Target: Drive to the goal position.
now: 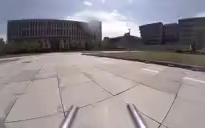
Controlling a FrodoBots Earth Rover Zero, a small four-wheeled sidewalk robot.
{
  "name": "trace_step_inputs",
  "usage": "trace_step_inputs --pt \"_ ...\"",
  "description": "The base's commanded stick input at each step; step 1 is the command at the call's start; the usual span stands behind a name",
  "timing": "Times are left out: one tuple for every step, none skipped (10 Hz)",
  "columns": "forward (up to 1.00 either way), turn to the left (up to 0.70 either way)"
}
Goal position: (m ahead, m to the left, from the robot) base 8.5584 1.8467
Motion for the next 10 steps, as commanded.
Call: trace_step_inputs --pt "0.7 0.0" --pt "0.7 0.0" --pt "0.7 0.0" --pt "0.7 0.0" --pt "0.7 0.0" --pt "0.7 0.0" --pt "0.7 0.0" --pt "0.7 0.0" --pt "0.7 0.0" --pt "0.7 0.0"
